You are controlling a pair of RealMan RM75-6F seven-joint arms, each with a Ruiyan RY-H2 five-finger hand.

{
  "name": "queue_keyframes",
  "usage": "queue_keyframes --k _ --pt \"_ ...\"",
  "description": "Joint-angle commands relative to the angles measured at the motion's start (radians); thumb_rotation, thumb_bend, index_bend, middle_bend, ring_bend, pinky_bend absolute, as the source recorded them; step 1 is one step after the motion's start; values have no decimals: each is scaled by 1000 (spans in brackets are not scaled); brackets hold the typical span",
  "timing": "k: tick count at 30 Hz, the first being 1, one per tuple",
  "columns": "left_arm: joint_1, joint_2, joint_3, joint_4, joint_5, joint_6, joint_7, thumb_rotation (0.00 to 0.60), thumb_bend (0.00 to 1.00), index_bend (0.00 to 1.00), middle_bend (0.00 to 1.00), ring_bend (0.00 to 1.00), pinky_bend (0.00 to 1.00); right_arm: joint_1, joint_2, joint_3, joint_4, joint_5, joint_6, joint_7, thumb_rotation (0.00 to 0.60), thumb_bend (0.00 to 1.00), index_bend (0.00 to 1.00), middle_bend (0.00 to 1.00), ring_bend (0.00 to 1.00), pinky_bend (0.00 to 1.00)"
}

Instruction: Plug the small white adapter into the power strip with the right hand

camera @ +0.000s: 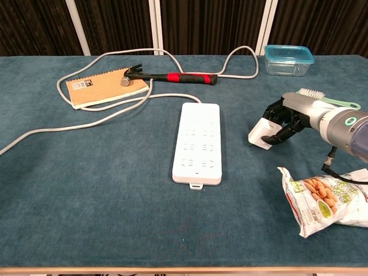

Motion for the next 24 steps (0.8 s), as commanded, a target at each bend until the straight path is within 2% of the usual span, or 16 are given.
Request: queue_keyframes --k 1,9,14,20,24 --pt "0 1 1 -1 -1 -2 -1 600 71 93 0 0 0 -1 0 5 -3 -8 4 5 600 516 590 517 326 169" --pt "0 6 0 -4 -3 -2 -11 600 71 93 0 0 0 15 60 13 -71 -54 -12 -17 600 548 593 520 329 169" --pt "4 8 -5 -3 -5 9 -12 600 71 93 0 0 0 63 136 6 -138 -58 -73 -98 600 561 598 522 329 169" --pt "6 2 -10 3 -8 21 4 600 71 93 0 0 0 146 175 19 -199 33 -99 -215 600 562 601 523 334 169" --pt "7 -1 -12 5 -9 24 6 600 71 92 0 0 0 200 155 36 -217 125 -54 -284 600 562 613 531 345 169"
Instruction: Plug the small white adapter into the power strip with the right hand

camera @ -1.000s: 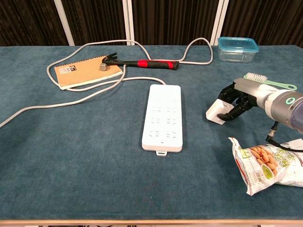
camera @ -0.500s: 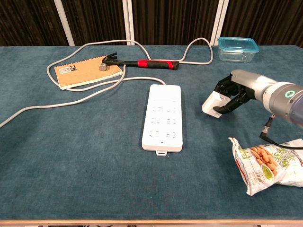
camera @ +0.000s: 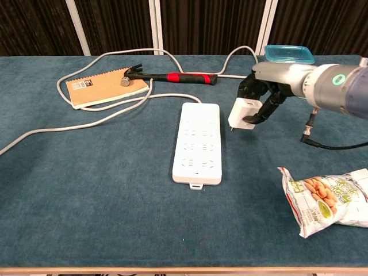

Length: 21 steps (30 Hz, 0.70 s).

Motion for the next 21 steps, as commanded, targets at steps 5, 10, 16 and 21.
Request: queue_keyframes --k 5,10,16,21 --pt "-2 -1 -1 2 -7 -7 2 600 71 92 0 0 0 102 -69 31 -14 148 124 -127 600 562 613 531 345 169" --pt "-1 1 -2 0 -9 -8 -2 600 70 92 0 0 0 148 -138 39 33 211 204 -192 600 563 613 531 345 169" --pt "-3 4 -6 1 -22 -15 -9 600 71 92 0 0 0 162 -188 37 63 243 262 -225 600 562 613 531 345 169" --pt "-4 6 -9 2 -30 -20 -13 600 71 92 0 0 0 161 -208 34 64 262 290 -245 600 562 613 531 345 169"
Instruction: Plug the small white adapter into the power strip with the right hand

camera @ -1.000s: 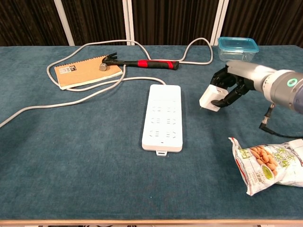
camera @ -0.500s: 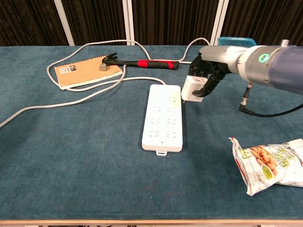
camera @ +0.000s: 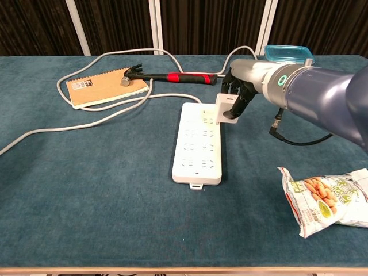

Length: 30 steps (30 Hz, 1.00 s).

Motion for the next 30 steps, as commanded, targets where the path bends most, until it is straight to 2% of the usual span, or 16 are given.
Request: queue_keyframes --k 1,12,30 --pt "0 1 0 0 -2 -2 -2 600 71 92 0 0 0 2 -10 -4 0 15 10 -18 600 562 613 531 345 169" --pt "-3 5 0 0 -4 -10 -11 600 70 92 0 0 0 10 -49 10 -19 51 42 -51 600 562 613 531 345 169" --pt "-4 8 -6 3 -14 -11 -22 600 70 92 0 0 0 26 -106 33 27 23 67 -80 600 562 613 532 345 169"
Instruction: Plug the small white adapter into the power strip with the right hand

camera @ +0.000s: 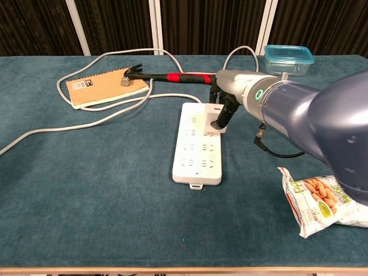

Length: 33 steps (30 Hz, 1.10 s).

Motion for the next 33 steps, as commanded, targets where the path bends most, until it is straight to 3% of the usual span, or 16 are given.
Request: queue_keyframes --k 1,33 --pt "1 0 -1 -1 -3 2 0 600 70 92 0 0 0 1 -3 2 5 0 -3 -5 600 562 613 532 345 169" --pt "2 -1 -1 -1 -1 5 1 600 71 92 0 0 0 5 -20 20 25 11 -36 -34 600 562 613 532 345 169"
